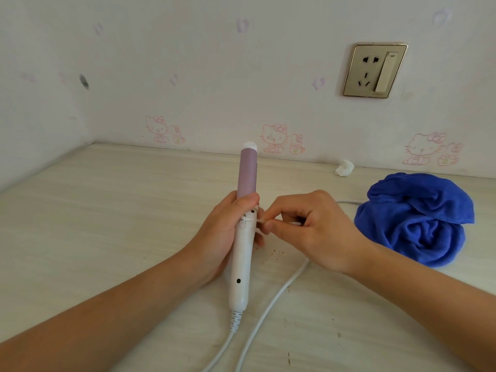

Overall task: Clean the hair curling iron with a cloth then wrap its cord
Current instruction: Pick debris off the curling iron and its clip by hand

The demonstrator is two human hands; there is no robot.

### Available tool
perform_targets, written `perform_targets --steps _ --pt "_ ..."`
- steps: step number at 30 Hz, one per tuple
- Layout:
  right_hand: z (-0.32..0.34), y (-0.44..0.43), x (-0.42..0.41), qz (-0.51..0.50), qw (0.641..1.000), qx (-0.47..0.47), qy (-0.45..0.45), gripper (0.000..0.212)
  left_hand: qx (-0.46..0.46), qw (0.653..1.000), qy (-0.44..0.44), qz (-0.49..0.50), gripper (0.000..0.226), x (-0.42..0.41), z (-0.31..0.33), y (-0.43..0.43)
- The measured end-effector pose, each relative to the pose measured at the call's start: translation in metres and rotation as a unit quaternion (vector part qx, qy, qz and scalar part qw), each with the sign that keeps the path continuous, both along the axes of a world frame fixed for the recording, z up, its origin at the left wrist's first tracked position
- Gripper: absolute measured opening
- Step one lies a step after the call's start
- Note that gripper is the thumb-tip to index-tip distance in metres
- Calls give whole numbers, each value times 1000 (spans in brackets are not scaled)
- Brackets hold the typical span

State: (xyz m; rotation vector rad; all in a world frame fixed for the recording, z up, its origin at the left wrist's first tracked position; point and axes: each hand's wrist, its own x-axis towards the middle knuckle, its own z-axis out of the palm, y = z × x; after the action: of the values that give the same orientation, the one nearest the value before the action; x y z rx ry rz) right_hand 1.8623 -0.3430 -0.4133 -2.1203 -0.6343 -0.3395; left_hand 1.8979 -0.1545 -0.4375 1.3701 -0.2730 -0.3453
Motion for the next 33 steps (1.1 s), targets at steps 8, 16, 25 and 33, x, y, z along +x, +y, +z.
perform_targets --steps 8,16,25,33 --pt "8 -1 -2 25 1000 -13 -1 14 45 998 -37 -5 61 1 -2 2" --pt "3 6 -9 77 994 -67 48 14 -51 997 49 -16 58 0 3 0" --pt "5 9 -13 109 982 -88 128 16 -81 993 74 -40 54 0 5 1" --pt "2 12 -15 109 982 -95 125 14 -117 985 116 -41 41 5 7 4"
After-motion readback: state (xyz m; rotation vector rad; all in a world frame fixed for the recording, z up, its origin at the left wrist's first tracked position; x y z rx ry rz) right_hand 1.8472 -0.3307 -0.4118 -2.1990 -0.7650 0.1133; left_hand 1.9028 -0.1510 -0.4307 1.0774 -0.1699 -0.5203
